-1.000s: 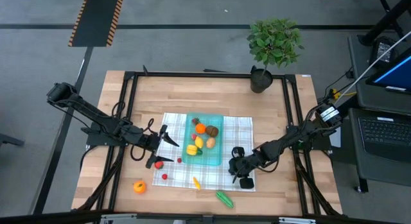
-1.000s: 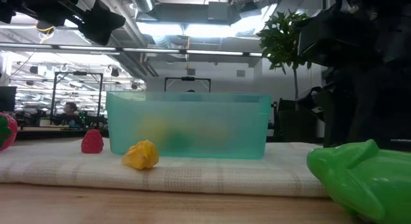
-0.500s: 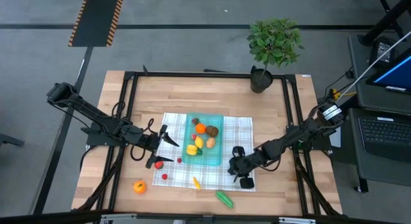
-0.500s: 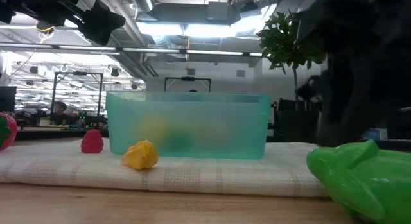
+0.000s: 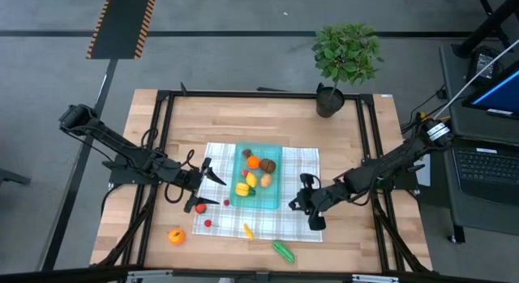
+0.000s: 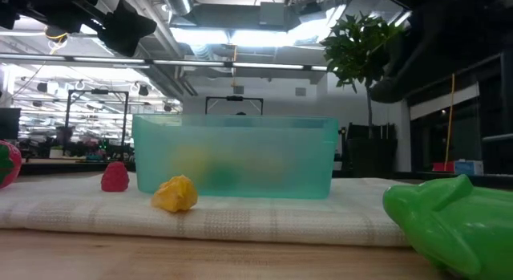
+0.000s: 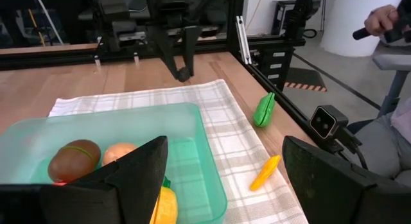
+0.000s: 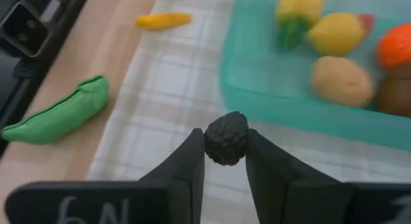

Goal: Pick and placing Produce into tupperware
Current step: Put the blackberry into the blue bin

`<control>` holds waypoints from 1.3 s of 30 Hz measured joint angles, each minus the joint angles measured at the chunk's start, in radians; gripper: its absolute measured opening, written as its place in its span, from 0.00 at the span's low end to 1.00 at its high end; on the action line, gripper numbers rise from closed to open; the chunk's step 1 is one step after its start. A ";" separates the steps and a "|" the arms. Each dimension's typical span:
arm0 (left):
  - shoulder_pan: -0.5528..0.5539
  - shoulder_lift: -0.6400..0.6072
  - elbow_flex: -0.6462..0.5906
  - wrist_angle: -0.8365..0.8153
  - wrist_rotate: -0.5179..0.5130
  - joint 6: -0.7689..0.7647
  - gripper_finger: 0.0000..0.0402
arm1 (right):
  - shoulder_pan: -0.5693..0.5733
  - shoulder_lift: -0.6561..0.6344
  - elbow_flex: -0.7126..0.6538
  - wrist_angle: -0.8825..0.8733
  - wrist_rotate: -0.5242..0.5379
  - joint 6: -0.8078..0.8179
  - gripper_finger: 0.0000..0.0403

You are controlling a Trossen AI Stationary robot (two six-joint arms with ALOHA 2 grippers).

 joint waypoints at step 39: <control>0.001 0.000 0.000 0.000 0.000 0.001 0.74 | -0.148 -0.160 -0.356 0.897 0.005 -0.262 0.23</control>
